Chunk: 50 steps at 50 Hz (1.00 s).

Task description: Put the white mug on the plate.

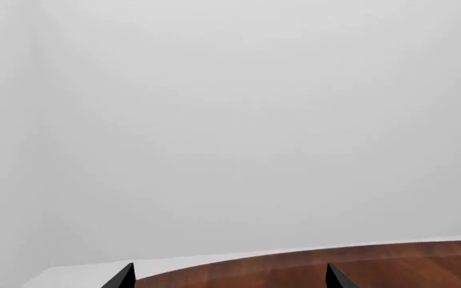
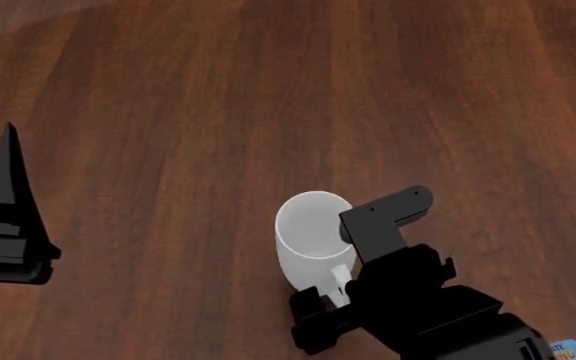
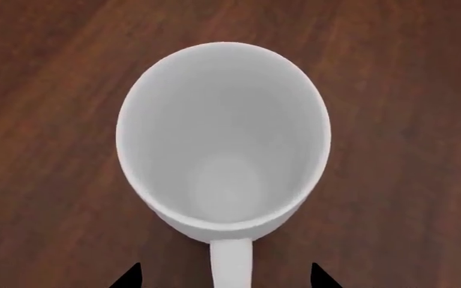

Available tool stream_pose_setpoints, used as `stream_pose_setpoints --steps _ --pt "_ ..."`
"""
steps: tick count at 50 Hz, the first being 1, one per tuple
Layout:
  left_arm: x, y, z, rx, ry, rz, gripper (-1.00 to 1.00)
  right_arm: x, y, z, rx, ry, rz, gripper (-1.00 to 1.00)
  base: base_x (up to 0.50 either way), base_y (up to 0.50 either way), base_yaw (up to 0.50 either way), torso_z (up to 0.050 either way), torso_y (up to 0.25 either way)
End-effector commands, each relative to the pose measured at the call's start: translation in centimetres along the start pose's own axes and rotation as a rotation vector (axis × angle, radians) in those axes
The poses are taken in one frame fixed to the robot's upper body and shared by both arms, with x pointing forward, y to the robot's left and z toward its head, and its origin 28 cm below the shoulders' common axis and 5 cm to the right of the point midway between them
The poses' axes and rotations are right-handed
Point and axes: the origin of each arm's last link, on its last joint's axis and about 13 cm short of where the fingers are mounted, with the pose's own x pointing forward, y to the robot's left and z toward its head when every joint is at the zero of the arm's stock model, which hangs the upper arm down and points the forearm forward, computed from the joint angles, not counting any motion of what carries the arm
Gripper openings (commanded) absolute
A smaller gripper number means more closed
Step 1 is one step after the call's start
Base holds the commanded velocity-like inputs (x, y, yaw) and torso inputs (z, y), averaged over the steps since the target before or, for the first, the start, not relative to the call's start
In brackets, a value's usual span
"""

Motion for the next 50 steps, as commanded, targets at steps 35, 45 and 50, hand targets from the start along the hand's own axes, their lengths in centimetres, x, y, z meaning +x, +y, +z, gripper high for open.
stream_pose_setpoints --steps 35,45,50 --pt "-0.1 0.1 -0.2 -0.002 -0.004 0.01 1.0 1.5 -0.3 -0.8 0.005 0.035 -0.01 1.0 0.0 0.0 0.0 0.0 0.0" --pt "-0.1 0.2 -0.2 -0.001 -0.003 0.013 1.0 1.7 -0.3 -0.9 -0.005 0.038 -0.026 1.0 0.0 0.0 0.0 0.0 0.0" --pt "-0.2 0.2 -0.3 -0.002 -0.002 0.014 1.0 1.5 -0.1 -0.8 -0.05 0.016 -0.061 -1.0 0.0 0.0 0.0 0.0 0.0"
